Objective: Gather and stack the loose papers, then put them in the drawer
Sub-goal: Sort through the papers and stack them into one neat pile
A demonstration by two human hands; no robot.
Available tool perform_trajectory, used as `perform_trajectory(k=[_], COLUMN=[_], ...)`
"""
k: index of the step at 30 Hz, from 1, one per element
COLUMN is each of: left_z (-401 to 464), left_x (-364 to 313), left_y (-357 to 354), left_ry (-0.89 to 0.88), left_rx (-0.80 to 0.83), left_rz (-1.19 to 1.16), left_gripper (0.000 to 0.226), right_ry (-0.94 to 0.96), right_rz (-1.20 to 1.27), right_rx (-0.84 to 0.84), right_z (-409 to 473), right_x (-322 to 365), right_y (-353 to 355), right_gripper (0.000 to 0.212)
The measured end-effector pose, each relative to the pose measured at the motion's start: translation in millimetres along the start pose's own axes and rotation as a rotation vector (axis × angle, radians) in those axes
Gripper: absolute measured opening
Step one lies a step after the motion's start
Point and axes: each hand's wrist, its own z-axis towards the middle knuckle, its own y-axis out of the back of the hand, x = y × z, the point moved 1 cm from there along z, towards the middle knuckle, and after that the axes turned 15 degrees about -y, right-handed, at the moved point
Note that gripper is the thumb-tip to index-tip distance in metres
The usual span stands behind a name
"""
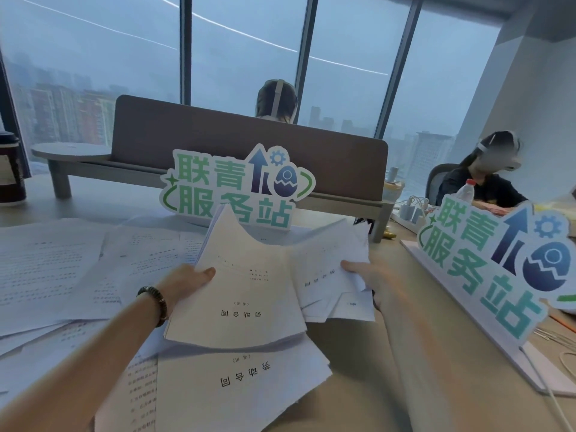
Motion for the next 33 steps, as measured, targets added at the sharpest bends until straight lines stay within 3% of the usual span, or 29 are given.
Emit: perform_trajectory(k=[5,10,14,19,21,24,26,29,33], left_z=[0.3,0.0,-1.5,-4.7,-4.4,1.6,-2.8,-5.3,-8.3], left_x=[-2.2,-0.4,2.1,-1.5,-1.8,-5.2,-15.5,-18.0,-11.5], left_y=[-2.9,-3.4,-1.1,-1.1,-0.2,-1.1,-1.6,0.2,-5.7], left_ry=[-0.009,-0.042,-0.029,-0.016,-0.015,-0.045,-0.132,-0.227,-0.139], left_rx=[-0.020,-0.027,-0.015,-0.002,-0.032,-0.038,-0.063,-0.039,-0.005], left_rz=[0.035,0.060,-0.025,-0.252,-0.253,-0.257,-0.377,-0.441,-0.492], left_gripper=[0.034,0.033,0.035,0.022,0.020,0.033,0.030,0.045,0.024], right_ry=[0.180,0.393,0.497,0.466,0.434,0.361,0.304,0.178,0.095], right_rz=[0.032,0.002,0.034,0.154,0.135,0.024,-0.112,-0.164,-0.142], right_rx=[0.020,0.077,0.256,0.435,0.397,0.245,0.176,0.098,0.100], right_z=[-24.2,-69.0,-98.6,-95.9,-80.3,-49.8,-30.2,-1.9,19.6], right_x=[40.4,77.9,97.0,95.1,84.6,62.6,43.1,13.2,-4.9], right_y=[2.4,-6.0,-7.4,2.4,4.9,4.4,-0.6,-9.6,-22.9], right_gripper=[0.038,0.033,0.035,0.038,0.042,0.061,0.073,0.057,0.035])
